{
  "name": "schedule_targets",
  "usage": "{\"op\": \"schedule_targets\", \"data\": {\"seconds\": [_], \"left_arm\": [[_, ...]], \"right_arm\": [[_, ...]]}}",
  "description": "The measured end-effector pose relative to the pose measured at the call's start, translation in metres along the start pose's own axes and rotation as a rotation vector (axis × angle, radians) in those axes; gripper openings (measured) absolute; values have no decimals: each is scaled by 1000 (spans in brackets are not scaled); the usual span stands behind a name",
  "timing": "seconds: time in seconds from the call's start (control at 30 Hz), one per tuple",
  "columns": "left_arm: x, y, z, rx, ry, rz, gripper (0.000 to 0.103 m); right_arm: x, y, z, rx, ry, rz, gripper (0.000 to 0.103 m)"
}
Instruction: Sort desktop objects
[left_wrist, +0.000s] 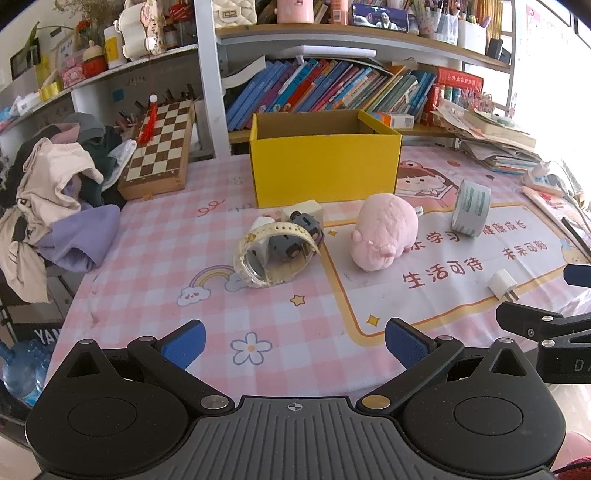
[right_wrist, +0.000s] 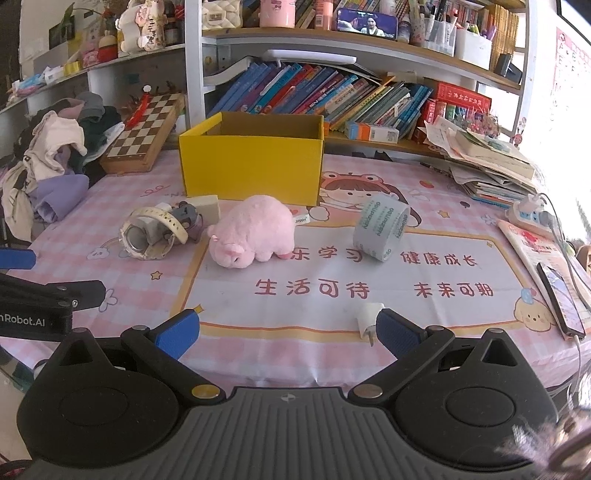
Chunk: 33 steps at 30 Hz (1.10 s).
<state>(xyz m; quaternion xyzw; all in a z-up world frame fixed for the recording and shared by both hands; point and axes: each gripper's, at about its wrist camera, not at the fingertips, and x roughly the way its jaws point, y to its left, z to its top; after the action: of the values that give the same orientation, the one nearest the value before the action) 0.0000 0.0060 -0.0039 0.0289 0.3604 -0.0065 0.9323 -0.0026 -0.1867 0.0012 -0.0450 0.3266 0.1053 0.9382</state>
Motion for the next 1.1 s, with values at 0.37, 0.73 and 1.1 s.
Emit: {"op": "schedule_targets", "data": {"seconds": [0.37,0.73,1.1], "left_arm": [[-2,-1,1,1,-1,-2,103],[-4,-1,0,-1,3,3,103],[-1,-1,0,3,21,9,103]], "right_arm": [[-2,-1,-1,-2,1,-8,103],[-1,-4,-1,-2,4,-5,103],[-1,-2,-1,-5,11,-9,103]]}}
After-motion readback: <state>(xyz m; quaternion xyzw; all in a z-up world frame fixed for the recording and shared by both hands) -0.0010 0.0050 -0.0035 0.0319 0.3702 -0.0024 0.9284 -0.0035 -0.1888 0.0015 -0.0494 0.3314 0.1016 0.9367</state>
